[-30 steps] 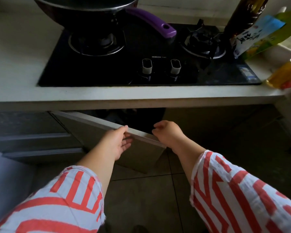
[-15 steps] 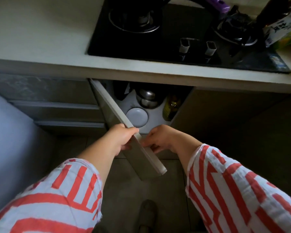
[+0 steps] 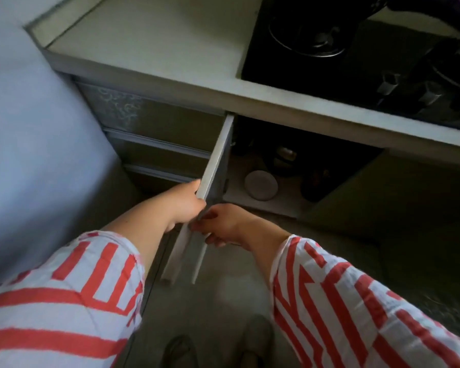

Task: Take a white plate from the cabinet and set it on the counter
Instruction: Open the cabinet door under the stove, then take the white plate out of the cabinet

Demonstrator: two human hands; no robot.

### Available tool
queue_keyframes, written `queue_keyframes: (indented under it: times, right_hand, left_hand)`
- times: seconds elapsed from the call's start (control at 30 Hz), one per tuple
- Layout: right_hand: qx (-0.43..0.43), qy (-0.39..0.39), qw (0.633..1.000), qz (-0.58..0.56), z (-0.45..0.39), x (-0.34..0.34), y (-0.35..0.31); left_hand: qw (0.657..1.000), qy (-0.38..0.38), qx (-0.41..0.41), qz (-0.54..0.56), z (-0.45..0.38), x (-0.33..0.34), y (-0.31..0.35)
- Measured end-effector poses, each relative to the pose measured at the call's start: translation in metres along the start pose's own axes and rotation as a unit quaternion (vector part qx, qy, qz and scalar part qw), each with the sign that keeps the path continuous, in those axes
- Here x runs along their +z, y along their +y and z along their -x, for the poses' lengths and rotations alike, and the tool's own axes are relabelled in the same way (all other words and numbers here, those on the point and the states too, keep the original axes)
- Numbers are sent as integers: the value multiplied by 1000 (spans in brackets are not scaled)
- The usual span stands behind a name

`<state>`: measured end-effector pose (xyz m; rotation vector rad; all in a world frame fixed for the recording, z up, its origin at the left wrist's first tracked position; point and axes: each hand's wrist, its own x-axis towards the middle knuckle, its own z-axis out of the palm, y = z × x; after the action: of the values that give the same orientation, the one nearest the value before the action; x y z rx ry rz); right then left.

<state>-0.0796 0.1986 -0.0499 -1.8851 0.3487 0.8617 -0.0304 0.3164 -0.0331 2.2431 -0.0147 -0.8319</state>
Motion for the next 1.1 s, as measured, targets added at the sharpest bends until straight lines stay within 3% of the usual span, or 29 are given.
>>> queue_keyframes:
  times: [0.2, 0.4, 0.5, 0.57, 0.63, 0.7, 0.87, 1.1]
  right_hand:
    - [-6, 23, 999, 39, -10, -2, -5]
    - [12, 51, 998, 26, -7, -32, 15]
    - [23, 76, 997, 25, -3, -60, 33]
    - [36, 90, 995, 8, 0, -82, 47]
    - [48, 99, 994, 4, 4, -107, 60]
    - [58, 113, 992, 2, 6, -133, 73]
    - [67, 175, 982, -36, 10, -182, 101]
    - [84, 211, 972, -59, -12, -210, 125]
  left_hand:
    - [997, 7, -25, -76, -8, -27, -14]
    - [998, 26, -59, -18, -9, -14, -3]
    - [986, 143, -56, -65, -6, 3, 18]
    - [969, 242, 3, -54, -6, 15, 35]
    - [955, 286, 81, -11, -11, 29, 53]
    - [961, 255, 109, 12, -20, 47, 71]
    - [990, 122, 54, 43, -53, 85, 99]
    - [994, 68, 11, 88, -100, 113, 102]
